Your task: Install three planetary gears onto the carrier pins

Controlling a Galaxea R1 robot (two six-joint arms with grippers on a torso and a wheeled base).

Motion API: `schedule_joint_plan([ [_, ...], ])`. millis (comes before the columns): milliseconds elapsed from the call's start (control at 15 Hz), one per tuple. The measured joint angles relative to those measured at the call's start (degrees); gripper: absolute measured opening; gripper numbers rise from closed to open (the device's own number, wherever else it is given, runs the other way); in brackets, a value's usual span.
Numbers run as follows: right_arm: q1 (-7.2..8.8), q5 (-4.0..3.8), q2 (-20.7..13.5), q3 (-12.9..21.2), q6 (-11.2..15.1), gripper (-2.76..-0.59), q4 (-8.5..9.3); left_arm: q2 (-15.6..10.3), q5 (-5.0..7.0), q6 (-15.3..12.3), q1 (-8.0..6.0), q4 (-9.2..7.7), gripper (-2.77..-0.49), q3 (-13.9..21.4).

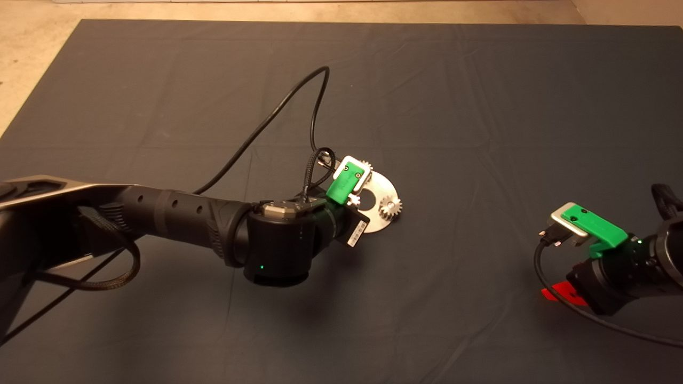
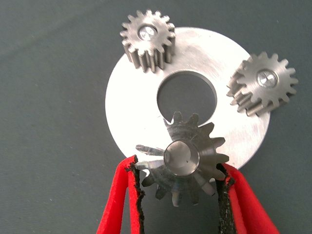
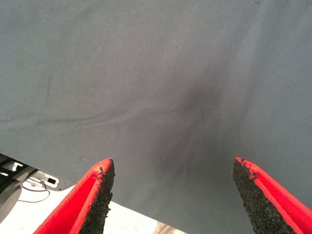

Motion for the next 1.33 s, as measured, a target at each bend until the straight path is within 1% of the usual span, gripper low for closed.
schedule_joint_plan([
  [133,0.00,0.01,-0.38,0.00,-0.33,-1.58,0.01,-0.06,0.02,0.09,0.32,0.00,-2.61,0.00],
  [667,0.00,0.01,-1.56,0.00,-1.17,-1.58,0.01,-0.19,0.00,0.71,0.33,0.11,-2.61,-0.69],
  [800,0.00,-0.02,-1.82,0.00,-1.43,-1.58,0.01,-0.19,0.00,0.82,0.82,0.60,-2.61,-0.85],
  [867,0.00,0.00,-1.82,0.00,-1.64,-1.58,0.01,-0.17,-0.02,1.00,1.07,1.18,-2.61,-0.89],
  [1000,0.00,0.00,-1.95,0.00,-1.67,-1.58,0.03,-0.19,0.00,1.97,1.10,1.93,-2.61,-1.17],
  [1200,0.00,0.01,-1.95,0.00,-1.85,-1.58,0.04,-0.19,0.00,2.66,1.21,2.28,-2.61,-1.63],
  [1333,0.02,0.00,-1.97,0.00,-1.92,-1.58,0.04,-0.17,-0.02,2.79,1.56,2.45,-2.61,-1.63],
])
